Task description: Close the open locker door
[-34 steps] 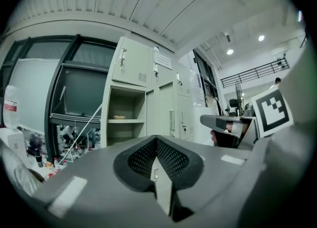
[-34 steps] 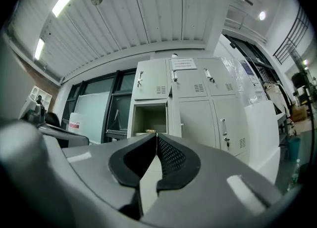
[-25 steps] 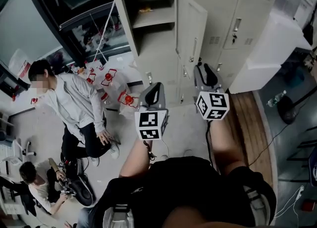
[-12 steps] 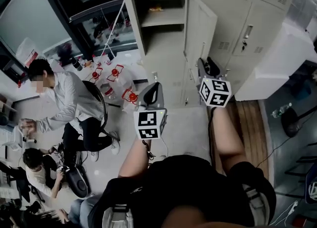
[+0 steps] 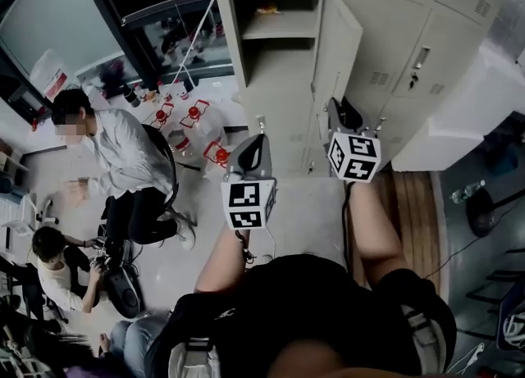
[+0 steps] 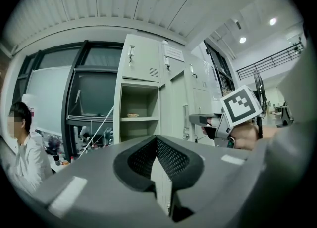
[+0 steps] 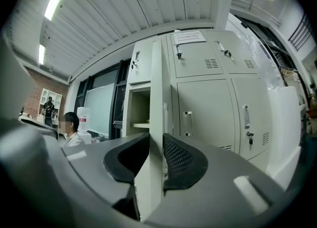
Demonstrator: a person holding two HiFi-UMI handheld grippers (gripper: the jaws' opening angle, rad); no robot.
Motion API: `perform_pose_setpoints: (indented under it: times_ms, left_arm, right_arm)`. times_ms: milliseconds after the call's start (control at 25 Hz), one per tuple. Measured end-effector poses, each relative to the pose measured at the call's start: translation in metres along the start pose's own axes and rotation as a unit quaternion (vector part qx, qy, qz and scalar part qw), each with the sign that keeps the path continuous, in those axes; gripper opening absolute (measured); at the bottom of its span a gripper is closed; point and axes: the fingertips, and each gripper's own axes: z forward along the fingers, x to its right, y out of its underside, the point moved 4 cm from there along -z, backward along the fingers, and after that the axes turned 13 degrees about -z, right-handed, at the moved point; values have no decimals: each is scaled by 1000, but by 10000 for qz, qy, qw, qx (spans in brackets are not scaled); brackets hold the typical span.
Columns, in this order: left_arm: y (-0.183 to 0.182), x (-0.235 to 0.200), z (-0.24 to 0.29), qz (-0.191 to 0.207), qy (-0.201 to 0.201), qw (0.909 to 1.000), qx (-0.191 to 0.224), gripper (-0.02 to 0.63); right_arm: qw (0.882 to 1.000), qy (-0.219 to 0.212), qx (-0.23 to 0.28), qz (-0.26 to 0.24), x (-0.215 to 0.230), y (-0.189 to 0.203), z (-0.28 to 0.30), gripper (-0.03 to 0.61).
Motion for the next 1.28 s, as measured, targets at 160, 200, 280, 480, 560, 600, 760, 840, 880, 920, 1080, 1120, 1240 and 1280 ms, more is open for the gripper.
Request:
perform_pose_setpoints:
  times_ms: [160,200,280,480,560,600,760,840,880,920,1080,1120,1240,1280]
  left_arm:
    - [2,-6,-4,-21,-62,10000,-23,0]
    - [2,-9,-5,-25,-80,10000,-27,0]
    - [3,-15,-8,-27,-122,9999,-28,0]
    - [0,-26,-12,-47,-173,9998,6,0]
    - [0,-31,-14,-57,-183,9998,2,0]
    - [0,-34,-15,-77,-190,9998,-12,0]
    - [1,-49,-19,-145,-238,9996,-47,0]
    - [0,-56,-20,-152,-255,9996,-34,0]
    - [-1,-60,-20,-156,-260,9995,-25,0]
    - [-1,-63,-20,-159,-261,9995,-20,0]
    - [-3,-78,-20,-134,-265,9996,-2,0]
    - [-4,-82,-20,-126,-275,9995,9,0]
    - [-7,-94,-21,-109,-310,9995,46,0]
    - [-9,-98,-21,-110,-319,9994,62,0]
  right_arm:
    - [10000,38,10,35,-9,-1,3,103]
    - [10000,51,4,30,-12,-2,3,103]
    - [10000,35,-13,27,-19,-3,5,104]
    - [10000,21,0,-10,-35,-7,12,104]
    - [10000,31,11,-20,-42,-8,15,106]
    - [10000,38,11,-21,-45,-8,16,106]
    - [10000,-34,25,-21,-61,-12,23,106]
    - [10000,-57,15,-53,-69,-14,28,106]
    - [10000,-34,-4,-78,-73,-14,31,106]
    - [9999,1,-34,-105,-77,-14,34,106]
    - [9998,63,-100,-148,-94,-18,45,104]
    - [9998,42,-107,-152,-98,-19,48,103]
    - [9998,3,-154,-150,-110,-23,61,95]
    - [9997,26,-165,-163,-114,-24,65,94]
